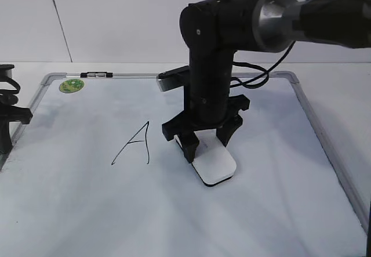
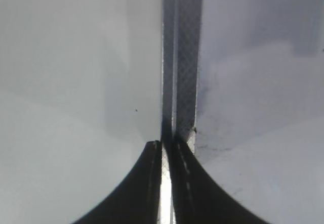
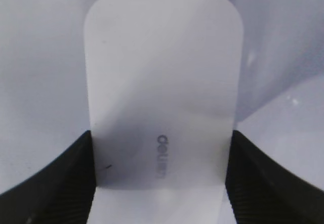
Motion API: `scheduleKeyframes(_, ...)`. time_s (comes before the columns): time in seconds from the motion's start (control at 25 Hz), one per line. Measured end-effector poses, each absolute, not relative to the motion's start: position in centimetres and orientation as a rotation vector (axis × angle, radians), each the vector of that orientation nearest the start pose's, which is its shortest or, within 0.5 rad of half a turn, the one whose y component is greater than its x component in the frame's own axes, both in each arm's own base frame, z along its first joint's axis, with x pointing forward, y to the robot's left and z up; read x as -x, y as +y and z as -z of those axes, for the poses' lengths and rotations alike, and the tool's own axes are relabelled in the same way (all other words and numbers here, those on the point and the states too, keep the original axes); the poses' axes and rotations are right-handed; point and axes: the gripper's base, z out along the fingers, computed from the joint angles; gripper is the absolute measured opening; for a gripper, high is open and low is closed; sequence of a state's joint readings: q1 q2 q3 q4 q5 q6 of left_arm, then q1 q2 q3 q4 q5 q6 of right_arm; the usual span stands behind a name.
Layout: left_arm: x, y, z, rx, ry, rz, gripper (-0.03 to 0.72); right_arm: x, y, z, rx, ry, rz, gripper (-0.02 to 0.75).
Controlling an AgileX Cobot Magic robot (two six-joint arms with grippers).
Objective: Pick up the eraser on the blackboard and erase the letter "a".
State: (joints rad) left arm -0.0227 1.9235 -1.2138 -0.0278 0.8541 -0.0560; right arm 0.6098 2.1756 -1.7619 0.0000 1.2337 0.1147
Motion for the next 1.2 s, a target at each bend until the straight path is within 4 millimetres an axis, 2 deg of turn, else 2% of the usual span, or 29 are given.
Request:
scheduleKeyframes(0.28,-35.9,-1.0,-15.6,0.077,3.047,0.039,0.032,-35.6,25.4,-19.3,0.748,3.016,-0.036,0.554)
scheduleKeyframes(0.6,-35.9,-1.0,-15.6,0.077,3.047,0.039,0.032,-36.6,23.6,-22.4,0.672,2.933,0.019,0.554)
scheduleKeyframes(0.88,-35.9,-1.0,-15.6,0.077,3.047,0.039,0.032,-37.3,22.9,-26.9,0.600,2.785,0.076,0.554)
scheduleKeyframes(1.2,-35.9,-1.0,-15.6,0.077,3.047,0.039,0.032,-36.8,20.9,-31.6,0.464,2.648,0.187,0.554)
